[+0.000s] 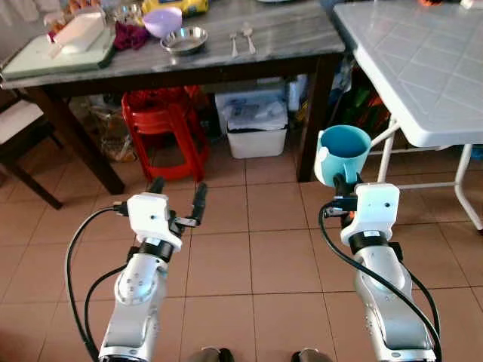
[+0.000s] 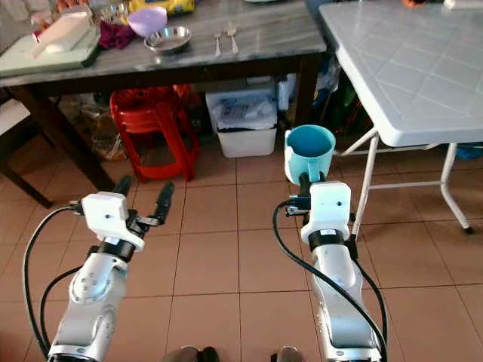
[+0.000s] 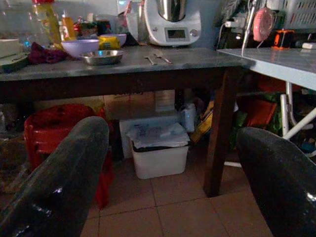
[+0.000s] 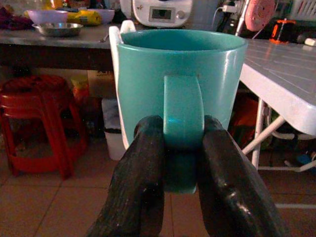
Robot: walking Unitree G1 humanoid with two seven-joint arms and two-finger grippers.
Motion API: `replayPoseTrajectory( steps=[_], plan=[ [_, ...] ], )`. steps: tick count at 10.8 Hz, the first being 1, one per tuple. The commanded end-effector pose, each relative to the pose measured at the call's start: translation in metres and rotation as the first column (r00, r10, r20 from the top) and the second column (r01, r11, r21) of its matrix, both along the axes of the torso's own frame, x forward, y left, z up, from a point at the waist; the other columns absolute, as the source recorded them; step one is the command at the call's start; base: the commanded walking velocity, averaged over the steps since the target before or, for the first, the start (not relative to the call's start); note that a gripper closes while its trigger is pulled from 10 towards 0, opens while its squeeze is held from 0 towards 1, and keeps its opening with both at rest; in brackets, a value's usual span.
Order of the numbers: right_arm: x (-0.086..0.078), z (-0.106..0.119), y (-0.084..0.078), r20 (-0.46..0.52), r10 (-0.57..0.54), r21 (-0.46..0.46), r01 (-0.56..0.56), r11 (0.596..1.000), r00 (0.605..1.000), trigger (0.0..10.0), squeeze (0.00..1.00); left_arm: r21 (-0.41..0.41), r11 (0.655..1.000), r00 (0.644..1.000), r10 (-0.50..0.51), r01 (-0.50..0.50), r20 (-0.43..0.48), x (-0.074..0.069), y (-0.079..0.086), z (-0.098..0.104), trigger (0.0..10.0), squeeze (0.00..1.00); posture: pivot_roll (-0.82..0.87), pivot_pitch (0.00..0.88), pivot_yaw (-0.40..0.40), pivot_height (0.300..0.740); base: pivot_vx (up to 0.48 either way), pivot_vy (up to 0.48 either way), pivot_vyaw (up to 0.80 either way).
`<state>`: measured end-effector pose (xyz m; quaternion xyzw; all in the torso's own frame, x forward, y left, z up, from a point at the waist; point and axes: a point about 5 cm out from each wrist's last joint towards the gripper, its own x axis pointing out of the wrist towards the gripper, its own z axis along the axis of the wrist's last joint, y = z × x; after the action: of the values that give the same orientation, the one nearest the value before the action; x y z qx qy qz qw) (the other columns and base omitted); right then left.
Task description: Setting the table
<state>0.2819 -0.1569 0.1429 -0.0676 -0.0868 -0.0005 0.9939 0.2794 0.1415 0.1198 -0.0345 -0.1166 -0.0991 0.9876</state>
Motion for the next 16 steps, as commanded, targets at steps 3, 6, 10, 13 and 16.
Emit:
replayPoseTrajectory(
  steps=[3, 6, 10, 13, 16],
  plan=[
    [0.000, 0.006, 0.005, 0.035, 0.022, 0.003, -0.022, 1.000, 0.999, 10.0, 0.00, -0.002, 1.000, 1.000, -0.027, 0.027, 0.008, -0.001, 0.002, 0.003, 10.0, 0.00, -0.08, 0.157, 0.101, 0.740, 0.444, 0.000, 0.68],
    [0.001, 0.006, 0.003, 0.037, 0.012, 0.002, -0.012, 1.000, 0.999, 10.0, 0.00, -0.010, 0.999, 0.999, -0.047, 0.048, 0.007, 0.000, -0.001, 0.003, 10.0, 0.00, -0.08, 0.154, 0.102, 0.740, 0.480, 0.000, 0.40],
    [0.002, 0.005, 0.002, 0.026, -0.004, 0.033, 0.004, 0.999, 1.000, 10.0, 0.00, -0.018, 0.997, 0.997, -0.076, 0.076, 0.005, -0.002, -0.006, 0.002, 10.0, 0.00, -0.09, 0.157, 0.098, 0.740, 0.480, 0.000, -0.52],
    [0.001, 0.007, 0.002, 0.041, -0.006, -0.016, 0.007, 1.000, 0.999, 10.0, 0.00, -0.021, 0.996, 0.996, -0.086, 0.086, 0.005, -0.002, -0.008, 0.002, 10.0, 0.00, -0.09, 0.158, 0.098, 0.740, 0.480, 0.000, 0.00],
    [0.000, 0.006, 0.000, 0.041, -0.013, -0.020, 0.014, 1.000, 0.999, 10.0, 0.00, 0.000, 0.999, 0.999, -0.037, 0.037, -0.006, -0.003, 0.001, 0.000, 10.0, 0.00, -0.09, 0.159, 0.101, 0.740, 0.441, 0.000, 0.00]
  ],
)
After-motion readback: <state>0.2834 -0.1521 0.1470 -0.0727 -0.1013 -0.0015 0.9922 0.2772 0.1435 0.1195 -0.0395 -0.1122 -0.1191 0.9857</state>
